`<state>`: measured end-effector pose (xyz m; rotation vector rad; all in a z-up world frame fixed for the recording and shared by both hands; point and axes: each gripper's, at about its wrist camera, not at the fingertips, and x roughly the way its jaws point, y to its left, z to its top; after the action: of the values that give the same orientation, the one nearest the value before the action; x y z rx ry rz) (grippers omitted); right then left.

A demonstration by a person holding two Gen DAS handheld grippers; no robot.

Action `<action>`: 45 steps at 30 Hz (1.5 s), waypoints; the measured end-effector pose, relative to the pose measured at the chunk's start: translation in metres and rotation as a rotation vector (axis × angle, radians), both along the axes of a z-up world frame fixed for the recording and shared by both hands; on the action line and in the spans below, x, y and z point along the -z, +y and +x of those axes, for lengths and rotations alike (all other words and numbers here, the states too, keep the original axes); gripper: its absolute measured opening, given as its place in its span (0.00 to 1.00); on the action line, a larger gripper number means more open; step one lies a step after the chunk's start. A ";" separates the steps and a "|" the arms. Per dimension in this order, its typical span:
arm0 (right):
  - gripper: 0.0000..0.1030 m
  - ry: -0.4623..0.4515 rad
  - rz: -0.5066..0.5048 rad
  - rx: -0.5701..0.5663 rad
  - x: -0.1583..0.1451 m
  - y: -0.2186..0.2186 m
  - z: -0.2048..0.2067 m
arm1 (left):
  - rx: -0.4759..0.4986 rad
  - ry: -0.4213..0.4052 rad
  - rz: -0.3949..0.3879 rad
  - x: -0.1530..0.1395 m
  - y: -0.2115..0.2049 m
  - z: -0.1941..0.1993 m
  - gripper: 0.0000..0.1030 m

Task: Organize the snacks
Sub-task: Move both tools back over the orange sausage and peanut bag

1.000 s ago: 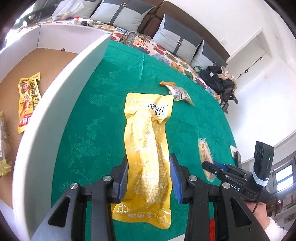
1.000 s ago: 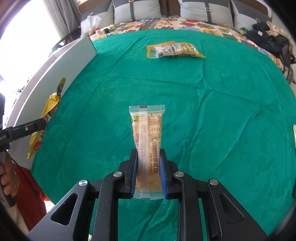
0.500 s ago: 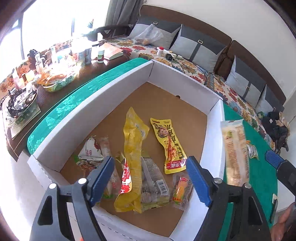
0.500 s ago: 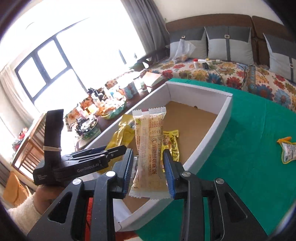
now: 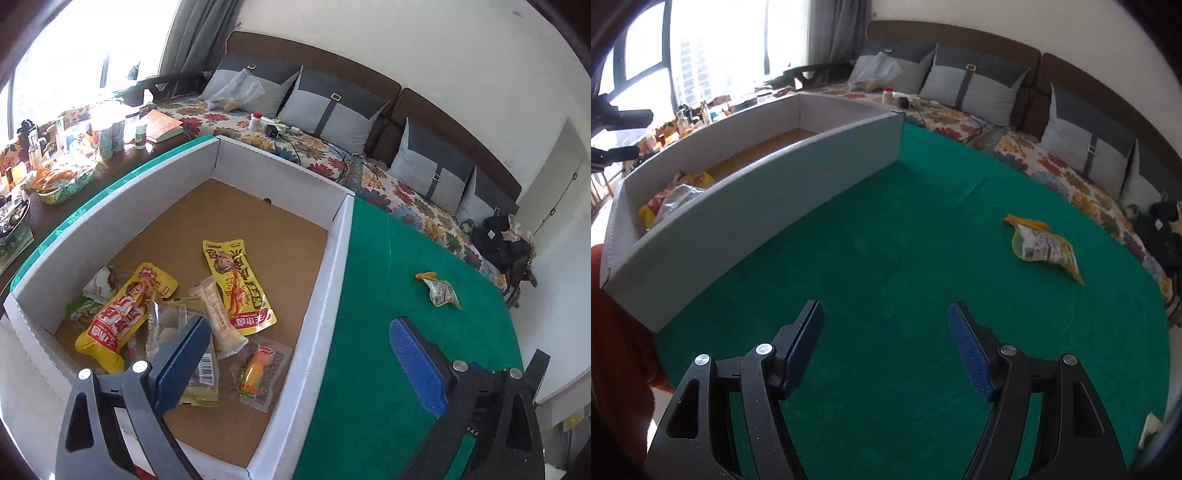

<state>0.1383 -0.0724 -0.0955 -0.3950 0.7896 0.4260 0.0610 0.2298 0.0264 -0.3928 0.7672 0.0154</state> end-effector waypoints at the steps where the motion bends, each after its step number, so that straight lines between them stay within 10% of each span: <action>1: 0.71 -0.006 -0.017 0.038 0.008 -0.021 0.000 | 0.056 0.005 0.009 0.002 -0.021 0.005 0.95; 7: 0.71 -0.047 0.022 0.272 0.035 -0.118 -0.002 | 0.338 0.099 0.060 0.054 -0.145 0.038 0.97; 13: 0.71 -0.019 0.091 0.341 0.039 -0.143 0.005 | 0.363 0.223 0.156 0.131 -0.200 0.072 0.96; 24: 0.72 0.085 0.128 0.339 0.056 -0.152 0.027 | 0.289 0.191 0.332 0.165 -0.210 0.110 0.98; 45: 0.88 0.100 0.149 0.358 0.060 -0.154 0.031 | 0.281 0.158 0.335 0.169 -0.210 0.110 1.00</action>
<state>0.1694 -0.2265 -0.1557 -0.0891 0.8995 0.1684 0.1706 0.0200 -0.1424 0.0374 0.9528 -0.0890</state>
